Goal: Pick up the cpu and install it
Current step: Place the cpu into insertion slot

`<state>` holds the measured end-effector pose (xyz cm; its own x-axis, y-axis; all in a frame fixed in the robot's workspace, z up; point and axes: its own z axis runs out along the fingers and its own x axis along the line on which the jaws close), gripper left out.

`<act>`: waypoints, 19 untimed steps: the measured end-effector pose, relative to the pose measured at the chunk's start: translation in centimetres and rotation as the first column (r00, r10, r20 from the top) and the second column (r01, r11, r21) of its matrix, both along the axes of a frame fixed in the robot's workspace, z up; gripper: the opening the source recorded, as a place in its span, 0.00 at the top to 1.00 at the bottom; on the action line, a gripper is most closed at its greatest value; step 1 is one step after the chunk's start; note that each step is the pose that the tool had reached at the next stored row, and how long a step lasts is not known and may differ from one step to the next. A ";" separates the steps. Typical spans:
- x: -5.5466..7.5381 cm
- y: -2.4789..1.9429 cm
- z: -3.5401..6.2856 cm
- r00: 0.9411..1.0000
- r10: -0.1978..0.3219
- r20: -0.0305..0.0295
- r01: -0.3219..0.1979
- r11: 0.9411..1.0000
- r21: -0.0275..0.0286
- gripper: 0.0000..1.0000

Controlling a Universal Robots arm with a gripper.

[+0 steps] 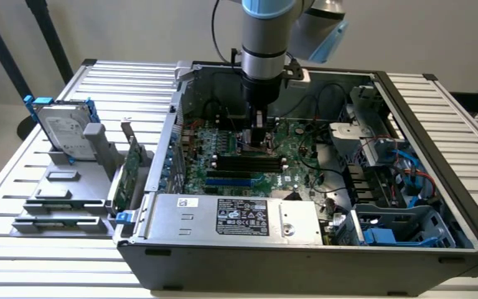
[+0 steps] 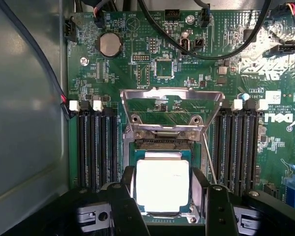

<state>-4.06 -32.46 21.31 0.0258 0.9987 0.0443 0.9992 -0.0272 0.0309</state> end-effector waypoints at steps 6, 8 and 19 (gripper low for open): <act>0.0 0.00 -0.31 1.000 0.000 -0.003 0.000 1.000 -0.014 0.45; 0.1 0.01 -0.41 1.000 0.000 -0.004 0.000 1.000 -0.017 0.45; 0.2 0.01 -0.84 1.000 0.000 -0.006 0.000 1.000 -0.019 0.45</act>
